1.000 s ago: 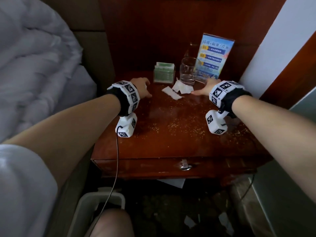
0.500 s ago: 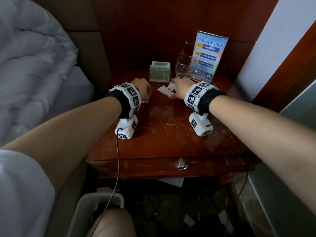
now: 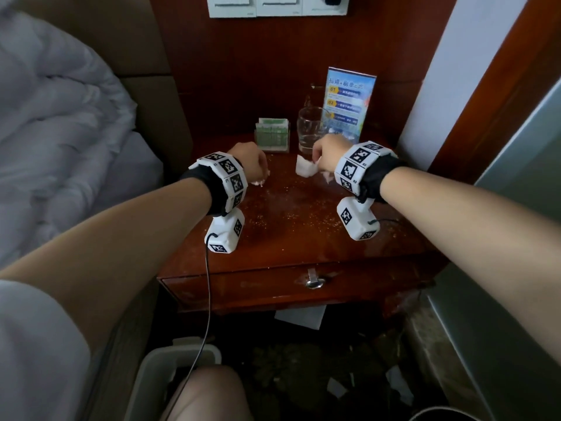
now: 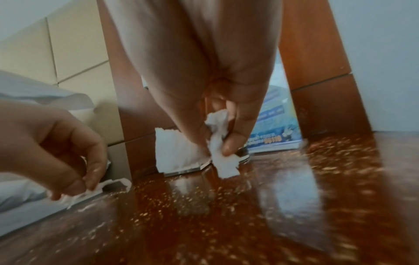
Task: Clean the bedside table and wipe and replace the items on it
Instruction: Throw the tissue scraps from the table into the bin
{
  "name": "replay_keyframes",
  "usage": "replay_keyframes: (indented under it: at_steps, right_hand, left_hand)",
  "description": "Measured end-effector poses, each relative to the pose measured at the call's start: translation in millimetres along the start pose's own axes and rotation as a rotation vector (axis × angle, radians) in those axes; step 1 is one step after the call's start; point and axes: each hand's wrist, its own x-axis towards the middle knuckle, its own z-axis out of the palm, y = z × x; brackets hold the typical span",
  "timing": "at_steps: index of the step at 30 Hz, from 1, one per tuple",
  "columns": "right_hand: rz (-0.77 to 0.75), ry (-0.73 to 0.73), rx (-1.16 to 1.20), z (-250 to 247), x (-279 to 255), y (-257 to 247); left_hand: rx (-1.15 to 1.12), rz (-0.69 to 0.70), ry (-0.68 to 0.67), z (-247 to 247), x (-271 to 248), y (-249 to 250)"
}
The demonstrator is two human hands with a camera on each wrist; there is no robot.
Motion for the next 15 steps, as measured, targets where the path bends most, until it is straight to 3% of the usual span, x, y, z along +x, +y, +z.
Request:
replay_keyframes:
  at_steps: [9, 15]
  right_hand:
    - [0.146, 0.109, 0.118, -24.3, -105.1, 72.2]
    - [0.319, 0.106, 0.193, -15.3, -207.0, 130.7]
  left_hand:
    - [0.023, 0.274, 0.0, 19.7, -29.9, 90.9]
    - [-0.08, 0.471, -0.169, 69.2, -69.1, 168.2]
